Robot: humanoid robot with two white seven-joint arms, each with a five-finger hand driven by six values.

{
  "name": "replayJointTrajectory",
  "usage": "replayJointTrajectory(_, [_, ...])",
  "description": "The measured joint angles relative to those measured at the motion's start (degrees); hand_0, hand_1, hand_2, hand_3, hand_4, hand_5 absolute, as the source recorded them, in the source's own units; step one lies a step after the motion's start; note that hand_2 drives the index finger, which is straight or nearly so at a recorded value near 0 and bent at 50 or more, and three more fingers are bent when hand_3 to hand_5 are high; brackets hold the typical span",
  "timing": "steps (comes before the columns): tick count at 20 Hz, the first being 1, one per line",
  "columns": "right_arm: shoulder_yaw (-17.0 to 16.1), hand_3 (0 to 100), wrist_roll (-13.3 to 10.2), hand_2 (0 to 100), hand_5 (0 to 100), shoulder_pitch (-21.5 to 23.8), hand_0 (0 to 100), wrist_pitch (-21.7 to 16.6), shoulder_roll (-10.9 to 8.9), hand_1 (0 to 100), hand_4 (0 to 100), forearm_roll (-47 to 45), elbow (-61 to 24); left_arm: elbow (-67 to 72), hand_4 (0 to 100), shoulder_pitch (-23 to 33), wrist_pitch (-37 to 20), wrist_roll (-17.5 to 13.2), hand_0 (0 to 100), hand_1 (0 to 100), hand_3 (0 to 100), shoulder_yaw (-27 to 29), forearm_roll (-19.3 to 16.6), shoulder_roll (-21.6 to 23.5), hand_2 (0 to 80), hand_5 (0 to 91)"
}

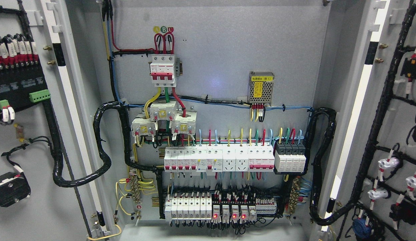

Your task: Open door with both hands

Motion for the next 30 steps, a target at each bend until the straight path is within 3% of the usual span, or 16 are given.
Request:
replayJointTrajectory(3, [0.06, 0, -3.59, 0, 0, -1.15, 0, 0.60, 0.85, 0, 0, 4.04, 5.56, 3.91, 0, -1.44, 1.29, 0.40, 0, 0, 0, -0.31, -2.28, -1.03, 0.0, 0.0])
replayJointTrajectory(7, [0.18, 0, -5.40, 0, 0, -1.99, 0, 4.96, 2.59, 0, 0, 8.25, 11.35, 8.18, 0, -2.96, 3.31, 0.52, 0, 0, 0, -0.58, -4.01, -2.50, 0.0, 0.0])
replayJointTrajectory(17, [-0.49, 0, -6.11, 0, 0, -4.51, 0, 14.06, 5.00, 0, 0, 11.53, 18.38, 13.87, 0, -5.15, 5.18, 0.52, 0, 0, 0, -0.80, -5.27, -5.18, 0.0, 0.0])
replayJointTrajectory(30, [-1.46, 0, -6.36, 0, 0, -6.50, 0, 18.74, 7.32, 0, 0, 12.12, 20.50, 16.53, 0, -6.00, 5.00, 0.59, 0, 0, 0, -0.68, -5.15, -6.63, 0.0, 0.0])
